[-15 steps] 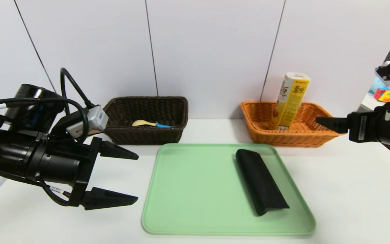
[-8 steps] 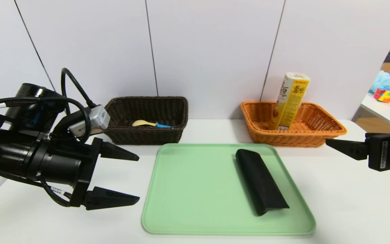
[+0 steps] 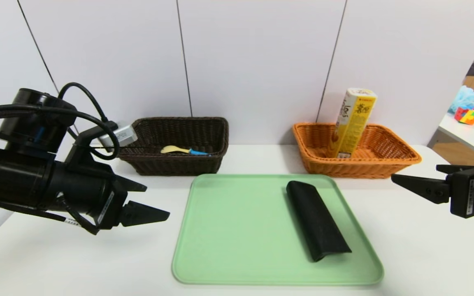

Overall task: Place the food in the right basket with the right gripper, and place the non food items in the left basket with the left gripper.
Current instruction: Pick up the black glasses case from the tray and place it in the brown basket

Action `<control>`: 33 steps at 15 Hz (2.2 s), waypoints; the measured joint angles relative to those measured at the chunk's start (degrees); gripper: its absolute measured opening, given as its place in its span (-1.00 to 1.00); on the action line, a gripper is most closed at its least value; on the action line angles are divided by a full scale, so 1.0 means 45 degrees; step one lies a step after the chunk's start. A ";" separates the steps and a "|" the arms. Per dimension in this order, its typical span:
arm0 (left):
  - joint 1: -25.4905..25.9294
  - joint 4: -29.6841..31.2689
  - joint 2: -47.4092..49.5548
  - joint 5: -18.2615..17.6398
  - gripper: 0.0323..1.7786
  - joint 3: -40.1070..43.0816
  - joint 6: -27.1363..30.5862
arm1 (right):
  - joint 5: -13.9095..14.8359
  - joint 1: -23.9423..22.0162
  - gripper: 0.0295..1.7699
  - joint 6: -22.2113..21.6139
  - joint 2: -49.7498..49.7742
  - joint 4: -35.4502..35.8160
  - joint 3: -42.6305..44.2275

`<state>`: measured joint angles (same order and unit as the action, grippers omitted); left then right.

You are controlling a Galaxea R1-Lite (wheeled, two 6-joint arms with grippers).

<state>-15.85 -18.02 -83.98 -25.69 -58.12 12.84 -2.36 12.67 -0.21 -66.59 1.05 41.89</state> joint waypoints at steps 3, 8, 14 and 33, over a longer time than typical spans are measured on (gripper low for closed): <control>-0.0675 -0.0276 0.0393 0.3148 0.90 0.0116 -0.2284 | 0.0019 0.0786 0.91 -0.0014 -0.0125 0.0089 0.0027; -0.0929 -0.0669 0.1438 0.4405 0.90 0.0832 -0.3703 | 0.0079 0.2018 0.91 -0.0038 -0.1086 0.0157 0.0504; -0.0935 -0.0615 0.2113 0.4367 0.90 0.1317 -0.3703 | 0.0666 0.2880 0.91 -0.0474 -0.3170 0.0070 0.1433; -0.0992 -0.0596 0.2192 0.4351 0.90 0.1541 -0.3722 | 0.4646 0.5041 0.92 -0.5740 -0.8130 -0.2351 0.4161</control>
<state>-20.31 -20.70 -74.12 -6.11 -51.19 -3.91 18.54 35.35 -26.04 -103.17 -9.53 60.61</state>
